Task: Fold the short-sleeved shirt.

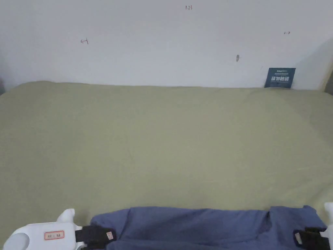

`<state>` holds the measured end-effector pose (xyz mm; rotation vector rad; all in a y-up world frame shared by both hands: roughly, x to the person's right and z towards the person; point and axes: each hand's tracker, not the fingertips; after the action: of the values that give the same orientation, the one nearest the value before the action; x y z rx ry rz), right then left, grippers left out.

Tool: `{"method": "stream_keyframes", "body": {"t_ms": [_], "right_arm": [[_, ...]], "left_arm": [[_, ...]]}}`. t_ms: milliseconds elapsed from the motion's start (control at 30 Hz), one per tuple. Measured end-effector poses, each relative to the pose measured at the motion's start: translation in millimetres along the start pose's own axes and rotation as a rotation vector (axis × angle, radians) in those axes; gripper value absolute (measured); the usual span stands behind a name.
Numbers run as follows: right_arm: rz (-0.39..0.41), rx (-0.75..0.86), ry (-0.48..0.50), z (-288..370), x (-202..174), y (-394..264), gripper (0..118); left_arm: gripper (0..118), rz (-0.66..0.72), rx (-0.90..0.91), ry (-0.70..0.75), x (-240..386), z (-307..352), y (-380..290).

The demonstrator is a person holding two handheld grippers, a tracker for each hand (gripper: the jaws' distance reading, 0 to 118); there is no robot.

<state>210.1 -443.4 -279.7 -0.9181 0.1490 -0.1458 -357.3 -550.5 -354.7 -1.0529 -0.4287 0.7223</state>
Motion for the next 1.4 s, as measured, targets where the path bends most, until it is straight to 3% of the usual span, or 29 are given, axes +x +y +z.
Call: {"method": "stream_keyframes", "body": {"t_ms": [100, 267, 367, 533, 567, 633, 667, 767, 833, 933, 1000, 1067, 1133, 1267, 1333, 1367, 1400], "right_arm": [[0.044, 0.020, -0.032, 11.3, 3.1, 3.3, 0], [0.023, 0.061, -0.033, 24.5, 14.7, 9.8, 0], [-0.007, 0.090, -0.019, 26.9, 21.1, 8.5, 0], [-0.042, 0.096, -0.006, 27.3, 29.9, 3.2, 0], [-0.046, 0.096, -0.006, 26.9, 31.4, 2.0, 0], [-0.053, 0.097, -0.008, 25.5, 33.8, 0.4, 0], [-0.056, 0.099, -0.015, 22.5, 36.8, -1.2, 0], [-0.074, 0.111, -0.076, 16.0, 42.3, -4.3, 0], [-0.127, 0.123, -0.086, 14.7, 47.4, -6.9, 0], [-0.170, 0.152, -0.051, 19.4, 53.6, -7.8, 0], [-0.158, 0.171, -0.062, 22.7, 52.2, -5.3, 0], [-0.147, 0.181, -0.069, 26.3, 48.4, -2.6, 0], [-0.146, 0.194, -0.052, 29.2, 45.0, -1.2, 0], [-0.123, 0.203, -0.031, 31.3, 33.5, -0.3, 0], [-0.099, 0.209, -0.039, 29.8, 26.7, -1.2, 0], [-0.085, 0.209, -0.041, 27.3, 24.7, -2.0, 0], [-0.083, 0.207, -0.055, 23.6, 23.1, -2.8, 0]], "left_arm": [[10, 0.030, 0.084, -0.056, 10.2, 22.3, 17.5], [10, -0.178, 0.114, -0.099, 84.4, 40.5, 21.5], [10, -0.308, 0.075, -0.104, 138.6, 22.5, 7.3], [13, -0.353, -0.047, -0.153, 171.2, -50.5, -12.6], [33, -0.349, -0.064, -0.146, 175.2, -69.4, -18.0], [98, -0.348, -0.078, -0.138, 176.4, -92.2, -25.7], [116, -0.307, -0.093, -0.192, 176.0, -102.3, -29.6], [114, -0.222, 0.001, -0.334, 175.9, -111.0, -42.2], [113, -0.169, 0.003, -0.431, 170.1, -106.3, -43.4], [100, -0.168, 0.079, -0.445, 155.6, -86.2, -40.7], [64, -0.143, 0.134, -0.375, 145.2, -80.8, -35.6], [4, -0.138, 0.116, -0.277, 137.0, -85.7, -34.2], [4, -0.139, 0.071, -0.200, 133.5, -100.0, -37.8], [4, -0.102, -0.081, -0.241, 138.6, -152.5, -57.1], [2, -0.106, -0.170, -0.122, 141.8, -186.6, -71.6], [2, -0.105, -0.145, -0.137, 139.6, -197.5, -82.5], [1, -0.053, -0.044, -0.272, 135.6, -195.8, -85.5]]}}
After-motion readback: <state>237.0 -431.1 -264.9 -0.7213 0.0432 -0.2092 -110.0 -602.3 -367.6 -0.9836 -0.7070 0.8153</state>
